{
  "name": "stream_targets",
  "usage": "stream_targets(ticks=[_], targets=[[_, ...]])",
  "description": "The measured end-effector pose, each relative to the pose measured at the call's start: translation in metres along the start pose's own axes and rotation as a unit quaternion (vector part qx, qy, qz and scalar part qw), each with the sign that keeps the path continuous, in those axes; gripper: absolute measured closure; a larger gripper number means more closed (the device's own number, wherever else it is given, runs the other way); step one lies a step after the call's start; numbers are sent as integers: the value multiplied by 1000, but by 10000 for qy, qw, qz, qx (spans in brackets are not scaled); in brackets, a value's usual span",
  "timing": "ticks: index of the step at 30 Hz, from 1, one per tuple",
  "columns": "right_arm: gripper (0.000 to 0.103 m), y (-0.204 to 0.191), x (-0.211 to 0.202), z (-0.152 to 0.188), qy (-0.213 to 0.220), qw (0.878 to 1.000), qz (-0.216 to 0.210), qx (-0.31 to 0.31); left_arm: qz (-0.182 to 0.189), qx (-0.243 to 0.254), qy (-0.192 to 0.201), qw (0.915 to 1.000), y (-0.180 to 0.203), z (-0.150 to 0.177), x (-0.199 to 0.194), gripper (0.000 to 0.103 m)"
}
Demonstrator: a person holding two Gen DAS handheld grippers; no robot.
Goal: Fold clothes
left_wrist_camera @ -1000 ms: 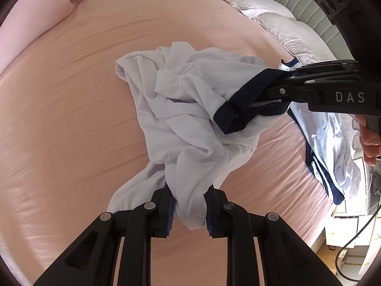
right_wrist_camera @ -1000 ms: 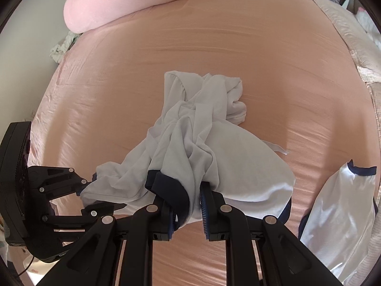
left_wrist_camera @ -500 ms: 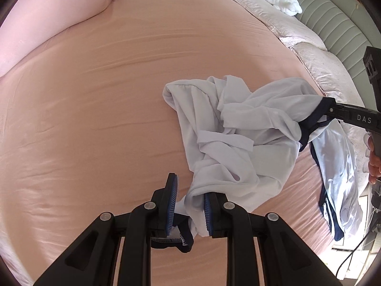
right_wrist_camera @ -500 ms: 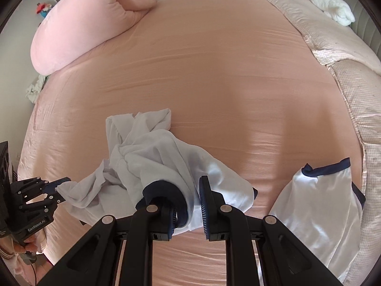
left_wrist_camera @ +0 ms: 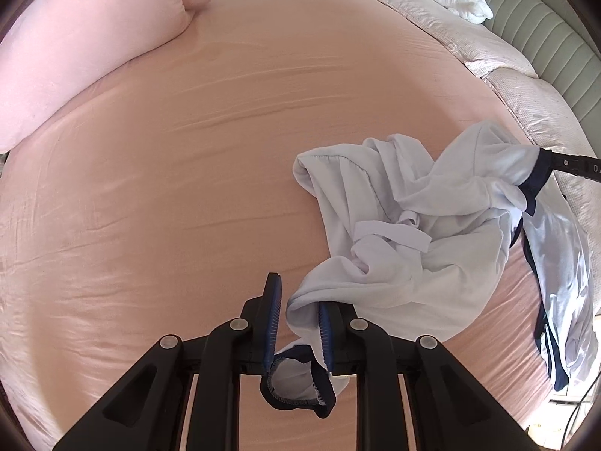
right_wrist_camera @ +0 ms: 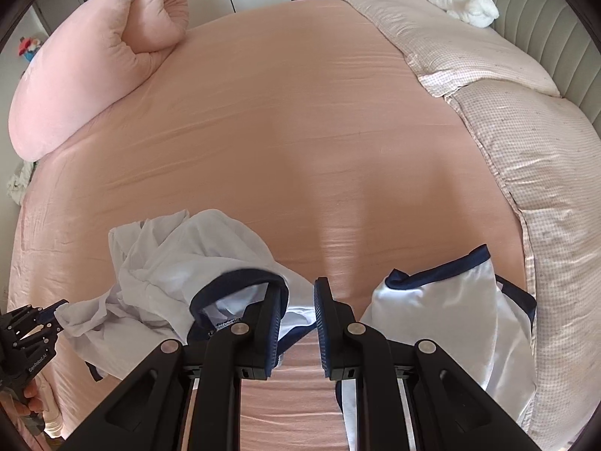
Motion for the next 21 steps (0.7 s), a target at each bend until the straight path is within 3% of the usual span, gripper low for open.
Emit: stream_targets(ticks=[3,13,14,16,17,21], targets=[[87,10,-2,-2,-29,9995,-159,257,-273,-97,56,9996,-14,-11,0,87],[86,1,1,6,-37,9995,-314,83,-783,-581,97,9952,-65,-23,-1,88],[84,1,1,7,-77,9994,-321,101,-825,-612,106,9947,-69,-23,0,88],[53,2,1,9,-144,9991,-362,141,-945,-585,128,9937,-72,-26,5,88],[47,3,0,10,-135,9990,-404,161,-1172,-499,166,9917,-75,-26,3,88],[43,2,-2,15,-66,9994,-342,32,-2184,-55,272,9755,-92,-31,-8,90]])
Point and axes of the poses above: each gripper's, at about its wrist camera, not at the fingertips, and x roughly the way its jaws point, y to its right, z to its underside, the point moved 5 cm from there along x, roughly the way its jaws point, and after that the axes turned 10 degrees about z, right-handed, at the moved point
